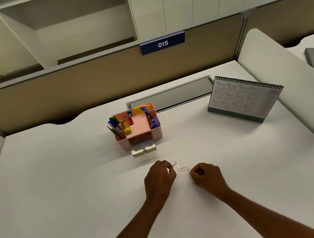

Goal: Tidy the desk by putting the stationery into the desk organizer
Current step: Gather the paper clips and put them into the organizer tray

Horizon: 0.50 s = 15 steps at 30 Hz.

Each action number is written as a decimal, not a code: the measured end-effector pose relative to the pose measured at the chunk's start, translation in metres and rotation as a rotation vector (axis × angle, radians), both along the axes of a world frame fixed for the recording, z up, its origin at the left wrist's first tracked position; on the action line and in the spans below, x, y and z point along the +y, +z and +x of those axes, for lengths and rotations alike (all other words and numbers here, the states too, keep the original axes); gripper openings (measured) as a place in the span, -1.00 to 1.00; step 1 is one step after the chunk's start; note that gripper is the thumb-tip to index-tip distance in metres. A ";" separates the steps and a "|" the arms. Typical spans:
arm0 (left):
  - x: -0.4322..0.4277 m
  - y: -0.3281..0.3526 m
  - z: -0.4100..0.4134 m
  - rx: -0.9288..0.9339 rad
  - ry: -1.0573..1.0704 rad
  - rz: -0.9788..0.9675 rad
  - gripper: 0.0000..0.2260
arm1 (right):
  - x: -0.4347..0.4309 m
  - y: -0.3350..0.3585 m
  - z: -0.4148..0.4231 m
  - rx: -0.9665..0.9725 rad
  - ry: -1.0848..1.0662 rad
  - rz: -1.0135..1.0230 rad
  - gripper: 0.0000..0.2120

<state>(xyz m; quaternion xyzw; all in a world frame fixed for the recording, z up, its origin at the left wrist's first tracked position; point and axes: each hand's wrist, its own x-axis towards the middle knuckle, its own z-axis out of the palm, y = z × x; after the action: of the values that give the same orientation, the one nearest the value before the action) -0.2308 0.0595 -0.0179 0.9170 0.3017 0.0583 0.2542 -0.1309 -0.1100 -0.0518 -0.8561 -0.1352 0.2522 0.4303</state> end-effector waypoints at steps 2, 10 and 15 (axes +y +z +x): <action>0.020 0.013 0.003 -0.053 0.074 0.047 -0.94 | 0.000 -0.001 0.000 -0.010 0.006 -0.009 -0.92; 0.103 0.042 0.037 0.022 0.191 0.198 -0.88 | -0.002 -0.001 0.001 0.038 0.003 0.028 -0.94; 0.116 0.040 0.058 0.263 0.095 0.277 -0.80 | -0.002 -0.004 0.001 0.045 -0.002 0.034 -0.96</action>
<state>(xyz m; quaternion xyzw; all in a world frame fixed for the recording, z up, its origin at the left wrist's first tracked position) -0.1727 0.1755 0.0218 0.9277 0.3644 -0.0090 0.0812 -0.1295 -0.1124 -0.0554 -0.8430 -0.1288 0.2686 0.4479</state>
